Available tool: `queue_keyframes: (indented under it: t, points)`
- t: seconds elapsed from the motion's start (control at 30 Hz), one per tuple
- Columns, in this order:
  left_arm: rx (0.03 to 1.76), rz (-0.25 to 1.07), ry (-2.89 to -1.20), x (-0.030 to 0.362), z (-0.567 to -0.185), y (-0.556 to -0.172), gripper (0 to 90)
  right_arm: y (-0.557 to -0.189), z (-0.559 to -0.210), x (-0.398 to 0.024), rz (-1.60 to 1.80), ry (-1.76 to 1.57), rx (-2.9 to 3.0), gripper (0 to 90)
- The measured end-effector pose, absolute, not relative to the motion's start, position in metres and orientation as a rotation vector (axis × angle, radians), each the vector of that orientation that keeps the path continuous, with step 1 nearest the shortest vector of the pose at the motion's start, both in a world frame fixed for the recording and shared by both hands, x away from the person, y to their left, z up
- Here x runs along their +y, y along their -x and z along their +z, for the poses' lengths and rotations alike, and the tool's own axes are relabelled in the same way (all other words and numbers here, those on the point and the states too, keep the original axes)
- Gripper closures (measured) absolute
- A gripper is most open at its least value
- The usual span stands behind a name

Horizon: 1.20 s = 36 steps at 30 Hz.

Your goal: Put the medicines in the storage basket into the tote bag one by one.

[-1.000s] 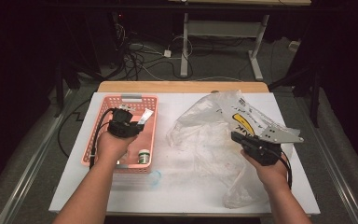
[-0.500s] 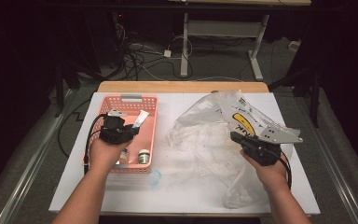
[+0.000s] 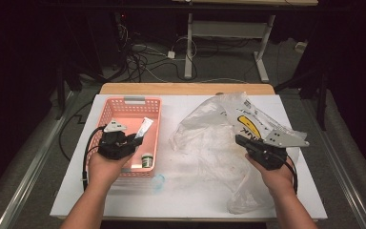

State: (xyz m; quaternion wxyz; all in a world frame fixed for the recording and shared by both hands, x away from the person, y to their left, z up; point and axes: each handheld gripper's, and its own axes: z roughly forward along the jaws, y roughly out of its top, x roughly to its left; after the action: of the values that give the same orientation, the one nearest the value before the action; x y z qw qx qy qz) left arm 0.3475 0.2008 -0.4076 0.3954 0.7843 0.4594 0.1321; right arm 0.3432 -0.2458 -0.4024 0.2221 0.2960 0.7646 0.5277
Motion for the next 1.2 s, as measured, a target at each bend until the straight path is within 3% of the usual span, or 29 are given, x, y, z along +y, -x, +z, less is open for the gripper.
queue_keyframes:
  t: [1.2]
  points:
    - [0.950, 0.282, -1.917, 0.160, -0.400, -0.308, 68.8, -0.341, -0.402, -0.243, 1.454, -0.809, 2.123, 90.0]
